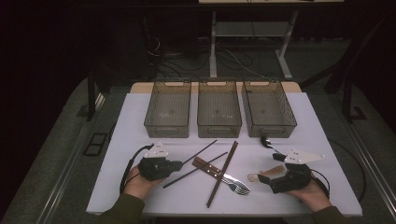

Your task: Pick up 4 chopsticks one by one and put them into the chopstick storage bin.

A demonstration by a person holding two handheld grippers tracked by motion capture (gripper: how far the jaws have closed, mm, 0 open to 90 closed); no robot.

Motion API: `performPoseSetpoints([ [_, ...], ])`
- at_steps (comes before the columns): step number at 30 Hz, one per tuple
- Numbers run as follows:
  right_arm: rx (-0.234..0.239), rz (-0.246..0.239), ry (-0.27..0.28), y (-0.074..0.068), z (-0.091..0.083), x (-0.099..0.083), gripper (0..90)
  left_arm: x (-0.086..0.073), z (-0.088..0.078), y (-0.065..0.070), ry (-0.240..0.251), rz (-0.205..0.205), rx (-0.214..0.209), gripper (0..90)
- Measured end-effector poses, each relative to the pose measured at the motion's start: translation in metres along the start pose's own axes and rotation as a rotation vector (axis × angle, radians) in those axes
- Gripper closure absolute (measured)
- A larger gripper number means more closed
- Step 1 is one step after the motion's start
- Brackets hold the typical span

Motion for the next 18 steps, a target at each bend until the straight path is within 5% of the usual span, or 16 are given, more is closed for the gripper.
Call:
performPoseSetpoints([
  [18,0.0,0.008,0.003,0.0,-0.001,0.0,0.2,-0.003,-0.019,-0.015,0.04,-0.03,0.053,85.0],
])
Point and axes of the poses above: each handheld gripper's, and its own axes: z roughly forward along the jaws, x roughly out of its top, y roughly to its right, the point moved 5 cm from there along z, roughly forward along the jaws, and after that the axes turned 1 degree about y, right-handed, at the moved point
